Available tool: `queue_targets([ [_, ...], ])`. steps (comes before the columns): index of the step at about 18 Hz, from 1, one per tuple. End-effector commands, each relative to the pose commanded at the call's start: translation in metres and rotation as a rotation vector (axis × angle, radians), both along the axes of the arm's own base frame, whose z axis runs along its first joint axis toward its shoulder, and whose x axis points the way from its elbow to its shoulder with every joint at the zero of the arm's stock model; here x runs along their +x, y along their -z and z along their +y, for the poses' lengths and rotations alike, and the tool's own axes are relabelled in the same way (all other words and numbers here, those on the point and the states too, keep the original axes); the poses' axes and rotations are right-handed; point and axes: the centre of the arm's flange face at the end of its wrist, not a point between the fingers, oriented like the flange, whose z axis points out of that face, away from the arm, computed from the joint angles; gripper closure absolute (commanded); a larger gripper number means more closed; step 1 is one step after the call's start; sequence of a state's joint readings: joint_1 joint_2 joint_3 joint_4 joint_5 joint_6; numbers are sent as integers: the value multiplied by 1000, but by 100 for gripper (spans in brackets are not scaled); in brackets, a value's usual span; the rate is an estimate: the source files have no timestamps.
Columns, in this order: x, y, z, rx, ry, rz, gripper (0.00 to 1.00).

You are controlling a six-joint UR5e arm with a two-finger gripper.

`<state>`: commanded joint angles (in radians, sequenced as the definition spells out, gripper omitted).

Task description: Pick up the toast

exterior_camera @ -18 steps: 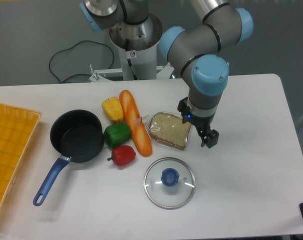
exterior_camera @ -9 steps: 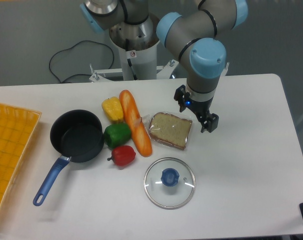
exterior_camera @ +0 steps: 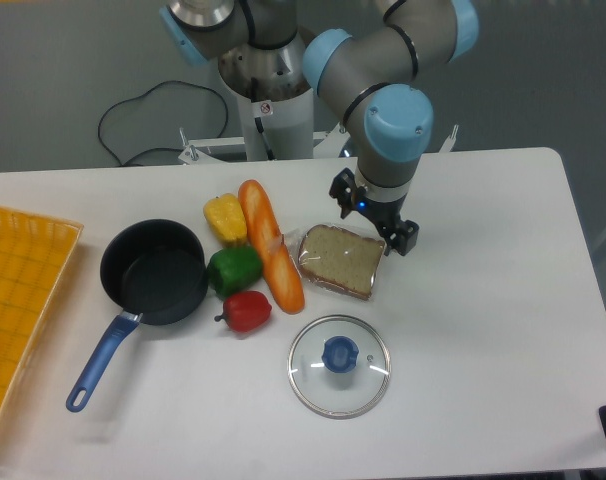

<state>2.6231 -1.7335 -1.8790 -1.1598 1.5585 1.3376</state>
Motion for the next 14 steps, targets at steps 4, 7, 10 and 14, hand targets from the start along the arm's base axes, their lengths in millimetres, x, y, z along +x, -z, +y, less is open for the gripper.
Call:
queue_targets([
  [4, 21, 9, 0, 25, 26, 39, 0],
  [7, 43, 11, 12, 41, 60, 65, 0],
  [10, 68, 12, 16, 48, 67, 73, 0],
  [14, 93, 25, 21, 52, 107, 76, 3],
])
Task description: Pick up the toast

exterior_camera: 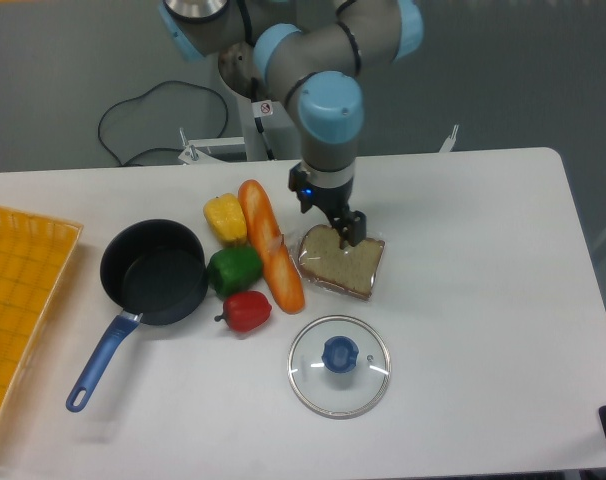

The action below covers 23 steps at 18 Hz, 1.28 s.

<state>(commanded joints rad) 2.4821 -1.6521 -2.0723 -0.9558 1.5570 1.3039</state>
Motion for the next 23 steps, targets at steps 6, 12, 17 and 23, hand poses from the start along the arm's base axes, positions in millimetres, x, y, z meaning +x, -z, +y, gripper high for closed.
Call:
queue_targets([
  [6, 23, 15, -3, -10, 25, -10, 3],
  [12, 27, 30, 1, -12, 31, -16, 3],
  [17, 28, 44, 8, -11, 35, -15, 7],
  [23, 30, 53, 14, -24, 49, -26, 14],
])
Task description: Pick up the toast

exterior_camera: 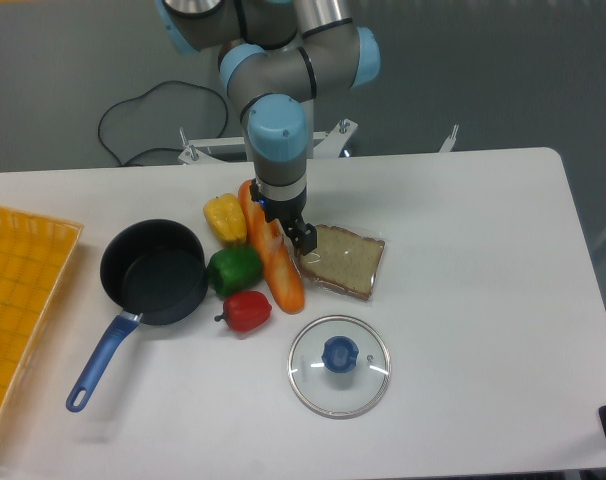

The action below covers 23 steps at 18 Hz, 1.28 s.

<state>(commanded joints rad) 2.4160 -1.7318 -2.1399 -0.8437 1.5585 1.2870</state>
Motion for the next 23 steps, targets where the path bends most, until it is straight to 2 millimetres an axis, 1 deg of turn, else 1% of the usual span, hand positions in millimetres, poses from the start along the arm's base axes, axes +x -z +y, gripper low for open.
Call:
queue_targets([
  [7, 2, 3, -1, -3, 5, -3, 17],
  [11, 11, 4, 3, -5, 23, -6, 20],
  [12, 11, 3, 3, -4, 23, -5, 22],
  [15, 12, 3, 4, -4, 25, -5, 23],
  [23, 11, 6, 5, -7, 26, -8, 29],
])
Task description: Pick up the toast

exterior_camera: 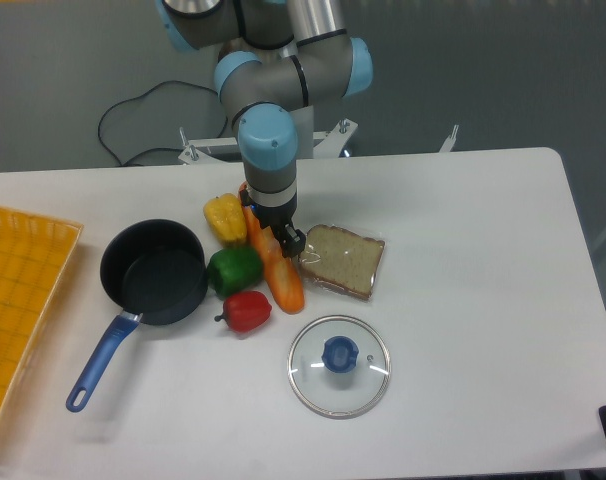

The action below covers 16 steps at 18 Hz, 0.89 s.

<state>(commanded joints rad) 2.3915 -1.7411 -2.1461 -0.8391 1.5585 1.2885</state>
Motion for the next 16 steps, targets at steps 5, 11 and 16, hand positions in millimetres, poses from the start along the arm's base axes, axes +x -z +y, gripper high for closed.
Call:
queue_targets([
  [5, 3, 2, 4, -3, 11, -3, 32],
  [11, 3, 0, 4, 0, 11, 0, 45],
  [16, 2, -1, 5, 2, 11, 2, 61],
])
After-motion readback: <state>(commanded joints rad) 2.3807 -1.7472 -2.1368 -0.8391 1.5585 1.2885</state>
